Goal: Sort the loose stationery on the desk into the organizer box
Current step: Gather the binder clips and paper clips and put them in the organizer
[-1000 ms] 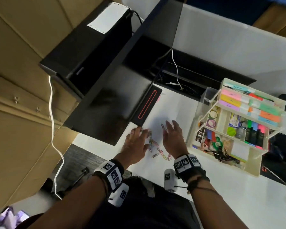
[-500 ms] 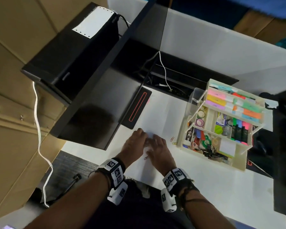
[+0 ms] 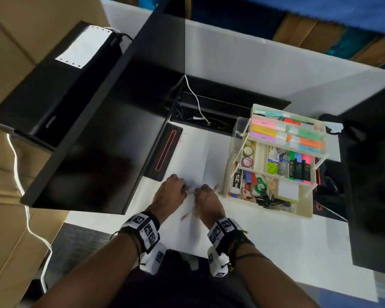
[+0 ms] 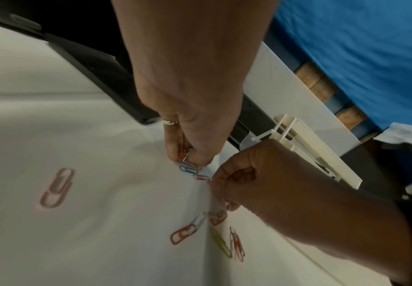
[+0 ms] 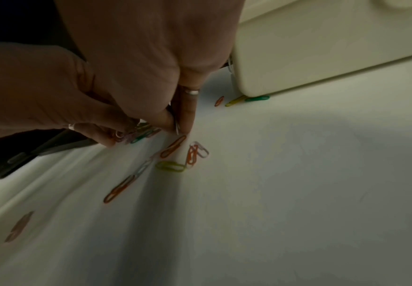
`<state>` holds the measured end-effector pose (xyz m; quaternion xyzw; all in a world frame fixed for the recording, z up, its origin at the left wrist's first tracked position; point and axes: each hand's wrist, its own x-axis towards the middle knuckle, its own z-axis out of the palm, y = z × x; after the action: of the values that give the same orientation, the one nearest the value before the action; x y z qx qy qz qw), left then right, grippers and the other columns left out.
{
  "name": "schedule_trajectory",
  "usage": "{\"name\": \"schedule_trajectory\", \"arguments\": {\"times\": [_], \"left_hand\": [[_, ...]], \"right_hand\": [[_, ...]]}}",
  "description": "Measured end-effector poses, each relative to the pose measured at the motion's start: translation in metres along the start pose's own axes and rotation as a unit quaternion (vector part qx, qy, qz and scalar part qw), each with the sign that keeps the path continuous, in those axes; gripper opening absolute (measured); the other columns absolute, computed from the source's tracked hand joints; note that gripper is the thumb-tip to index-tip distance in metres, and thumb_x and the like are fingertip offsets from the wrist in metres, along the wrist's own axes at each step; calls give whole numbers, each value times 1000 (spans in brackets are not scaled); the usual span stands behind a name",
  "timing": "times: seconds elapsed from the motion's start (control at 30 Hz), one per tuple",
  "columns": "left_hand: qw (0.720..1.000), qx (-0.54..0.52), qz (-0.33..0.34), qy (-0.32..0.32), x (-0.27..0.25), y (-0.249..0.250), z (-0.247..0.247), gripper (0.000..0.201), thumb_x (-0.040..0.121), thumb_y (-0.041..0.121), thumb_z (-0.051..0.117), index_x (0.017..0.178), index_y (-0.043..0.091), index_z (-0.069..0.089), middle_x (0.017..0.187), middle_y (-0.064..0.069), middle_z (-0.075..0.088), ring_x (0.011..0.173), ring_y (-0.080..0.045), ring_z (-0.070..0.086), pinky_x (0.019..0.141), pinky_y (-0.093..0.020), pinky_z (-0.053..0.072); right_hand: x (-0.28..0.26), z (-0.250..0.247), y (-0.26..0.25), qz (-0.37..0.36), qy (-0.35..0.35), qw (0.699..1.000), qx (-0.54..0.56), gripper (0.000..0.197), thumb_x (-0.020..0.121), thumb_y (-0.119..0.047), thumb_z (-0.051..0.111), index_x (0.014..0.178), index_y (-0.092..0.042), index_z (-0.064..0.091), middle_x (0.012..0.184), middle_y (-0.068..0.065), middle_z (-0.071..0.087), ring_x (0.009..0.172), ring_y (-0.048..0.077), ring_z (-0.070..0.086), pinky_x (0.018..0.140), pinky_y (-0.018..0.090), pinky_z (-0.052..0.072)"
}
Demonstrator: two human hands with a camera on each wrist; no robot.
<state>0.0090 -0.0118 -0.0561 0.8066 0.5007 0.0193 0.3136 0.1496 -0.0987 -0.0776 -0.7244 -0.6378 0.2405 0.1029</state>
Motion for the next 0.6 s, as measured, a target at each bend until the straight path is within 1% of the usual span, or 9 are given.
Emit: {"name": "schedule_trajectory", "arguments": {"times": [0.07, 0.13, 0.2, 0.27, 0.3, 0.37, 0.47, 0.53, 0.6], "left_hand": [[1000, -15, 2, 13, 1, 2, -4, 7, 87, 13, 71, 93, 11, 73, 92, -6, 63, 90, -26, 64, 74, -29, 50], [998, -47, -1, 29, 3, 6, -10, 11, 85, 7, 72, 94, 10, 76, 90, -5, 66, 88, -23, 64, 73, -24, 48], [996, -79, 2, 45, 5, 17, -18, 12, 84, 4, 74, 93, 10, 77, 89, -3, 68, 81, -17, 65, 69, -16, 46], [991, -114, 10, 64, 6, 31, -27, 12, 83, 4, 76, 93, 12, 78, 88, 0, 69, 76, -10, 65, 65, -6, 44], [989, -129, 16, 72, 6, 40, -31, 12, 83, 5, 77, 92, 13, 78, 88, 2, 70, 74, -8, 65, 64, -5, 44], [983, -155, 34, 87, 7, 58, -39, 12, 82, 6, 78, 89, 15, 77, 85, 4, 70, 71, -6, 66, 64, -7, 48], [974, -190, 74, 95, 11, 92, -47, 13, 82, 7, 78, 88, 19, 76, 84, 8, 70, 71, -6, 67, 69, -20, 58], [968, -212, 95, 93, 15, 116, -51, 14, 83, 7, 78, 90, 19, 76, 86, 10, 71, 74, -5, 68, 71, -20, 58], [962, -232, 115, 93, 19, 140, -53, 13, 84, 6, 78, 92, 17, 77, 87, 9, 71, 75, -5, 68, 70, -18, 58]], "right_hand": [[-3, -5, -1, 11, 16, 1000, 9, 20, 74, 5, 79, 88, -4, 69, 85, 15, 65, 72, 29, 65, 66, 36, 60], [-6, -15, -7, 18, 47, 998, 24, 8, 85, 4, 68, 88, -3, 69, 86, 14, 64, 71, 29, 63, 64, 38, 57], [-10, -30, -12, 22, 88, 994, 54, 11, 92, 2, 61, 87, -4, 69, 85, 11, 62, 70, 24, 59, 62, 34, 52], [-18, -53, -12, 20, 145, 984, 100, 14, 92, 1, 61, 86, -7, 70, 84, 7, 62, 70, 19, 58, 63, 29, 50], [-22, -67, -9, 22, 176, 977, 120, 15, 92, 2, 62, 86, -9, 71, 84, 6, 64, 70, 17, 59, 64, 26, 50], [-26, -99, 7, 45, 239, 960, 137, 18, 92, 2, 63, 83, -12, 71, 81, 2, 66, 69, 14, 59, 63, 24, 49], [-23, -145, 45, 113, 328, 926, 149, 21, 96, -3, 63, 79, -12, 71, 76, 1, 66, 68, 17, 58, 61, 30, 48], [-17, -166, 68, 136, 354, 914, 143, 24, 92, 3, 61, 74, -9, 71, 72, 3, 67, 66, 21, 60, 60, 35, 50], [-9, -177, 85, 148, 342, 917, 140, 24, 88, 5, 60, 70, -7, 70, 68, 4, 67, 63, 22, 62, 59, 37, 54]]}}
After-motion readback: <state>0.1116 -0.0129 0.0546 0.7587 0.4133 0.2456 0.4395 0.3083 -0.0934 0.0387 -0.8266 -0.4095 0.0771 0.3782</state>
